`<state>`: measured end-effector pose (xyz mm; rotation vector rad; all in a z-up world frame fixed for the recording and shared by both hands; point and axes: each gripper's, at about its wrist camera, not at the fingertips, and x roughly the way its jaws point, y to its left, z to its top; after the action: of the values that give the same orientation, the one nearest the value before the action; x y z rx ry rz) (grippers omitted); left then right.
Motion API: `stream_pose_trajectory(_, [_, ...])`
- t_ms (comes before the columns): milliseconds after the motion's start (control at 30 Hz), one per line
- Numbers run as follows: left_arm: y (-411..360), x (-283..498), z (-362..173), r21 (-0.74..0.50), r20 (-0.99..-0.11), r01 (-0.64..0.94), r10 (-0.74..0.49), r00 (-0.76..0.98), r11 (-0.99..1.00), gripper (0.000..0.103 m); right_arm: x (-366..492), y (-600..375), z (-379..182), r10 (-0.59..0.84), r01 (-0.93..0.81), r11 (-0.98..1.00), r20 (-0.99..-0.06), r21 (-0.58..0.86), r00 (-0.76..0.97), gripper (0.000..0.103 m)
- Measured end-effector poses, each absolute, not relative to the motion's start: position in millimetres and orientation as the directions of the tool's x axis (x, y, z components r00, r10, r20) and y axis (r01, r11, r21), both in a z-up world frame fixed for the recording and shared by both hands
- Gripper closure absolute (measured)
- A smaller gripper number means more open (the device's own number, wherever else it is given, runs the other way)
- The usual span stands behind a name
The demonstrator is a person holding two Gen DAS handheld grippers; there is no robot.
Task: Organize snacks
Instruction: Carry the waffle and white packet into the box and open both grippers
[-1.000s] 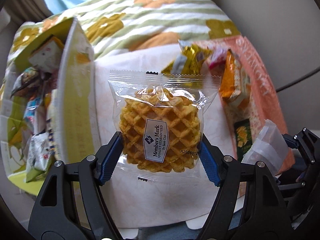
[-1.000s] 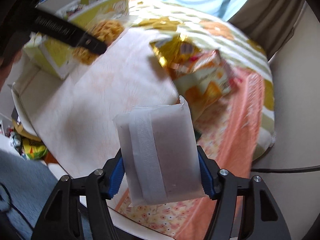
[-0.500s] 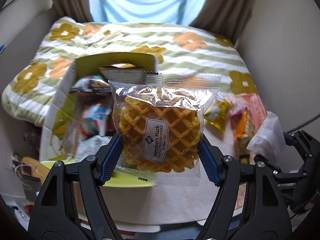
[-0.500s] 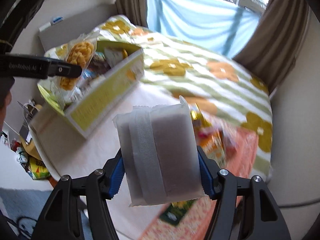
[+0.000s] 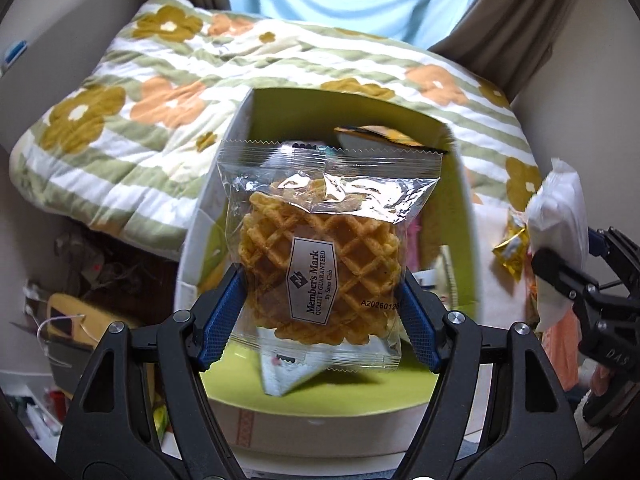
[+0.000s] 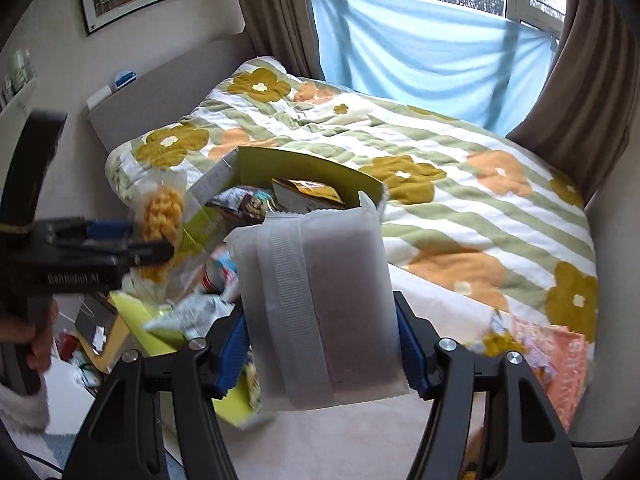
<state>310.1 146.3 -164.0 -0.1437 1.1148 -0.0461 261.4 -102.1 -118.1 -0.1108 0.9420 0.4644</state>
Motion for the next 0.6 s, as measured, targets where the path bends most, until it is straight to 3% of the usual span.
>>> stream_pose_trajectory(300, [170,333,-212,-0.177,-0.927,0.013,-0.171,0.333,0.984,0.032,295,-51,-143,0.32,-0.339,0.924,-0.847,0.18,0.424,0.043])
stream_pose_trajectory(400, [170,338,-216,-0.185,-0.927,0.031,-0.185,0.326,0.982,0.028,299,-47,-148,0.313,-0.317,0.93,-0.855,0.187,0.413,0.043])
stream_pose_trajectory(533, [168,335,-207,-0.171,-0.917,0.065,-0.183,0.355,0.983,0.004,303,-50,-151,0.314,-0.296,0.934,-0.859,0.202,0.405,0.043])
stream_pose_trajectory(600, [170,331,-199,-0.154,-0.908,0.068,-0.169,0.383,0.986,0.002,304,-51,-152,0.325,-0.296,0.931,-0.855,0.214,0.404,0.043])
